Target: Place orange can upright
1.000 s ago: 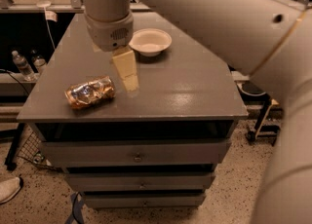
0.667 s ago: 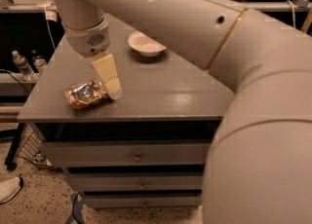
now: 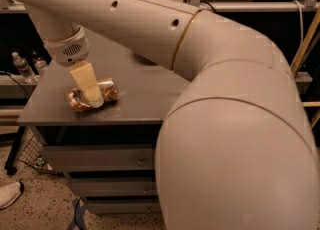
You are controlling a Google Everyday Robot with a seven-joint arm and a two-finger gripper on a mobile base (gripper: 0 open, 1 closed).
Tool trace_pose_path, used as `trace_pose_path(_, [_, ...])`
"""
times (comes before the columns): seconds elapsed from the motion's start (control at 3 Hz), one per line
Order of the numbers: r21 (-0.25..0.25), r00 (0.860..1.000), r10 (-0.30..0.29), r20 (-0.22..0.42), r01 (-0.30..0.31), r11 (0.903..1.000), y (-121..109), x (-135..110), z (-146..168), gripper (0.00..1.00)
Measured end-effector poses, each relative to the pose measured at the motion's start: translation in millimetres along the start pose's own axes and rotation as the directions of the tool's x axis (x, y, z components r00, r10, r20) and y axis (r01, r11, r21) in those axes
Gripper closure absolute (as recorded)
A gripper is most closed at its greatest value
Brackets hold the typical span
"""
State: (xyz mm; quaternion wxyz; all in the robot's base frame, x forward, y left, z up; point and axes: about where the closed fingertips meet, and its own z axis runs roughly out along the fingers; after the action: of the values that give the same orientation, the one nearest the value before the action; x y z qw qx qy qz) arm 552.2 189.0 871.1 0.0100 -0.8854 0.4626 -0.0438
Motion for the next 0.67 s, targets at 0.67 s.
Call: trace_pose_path(0.67, [-0.037, 0.999, 0.043, 0.01, -0.043, 0.9984, 7.9, -10.4, 15.3, 0.0])
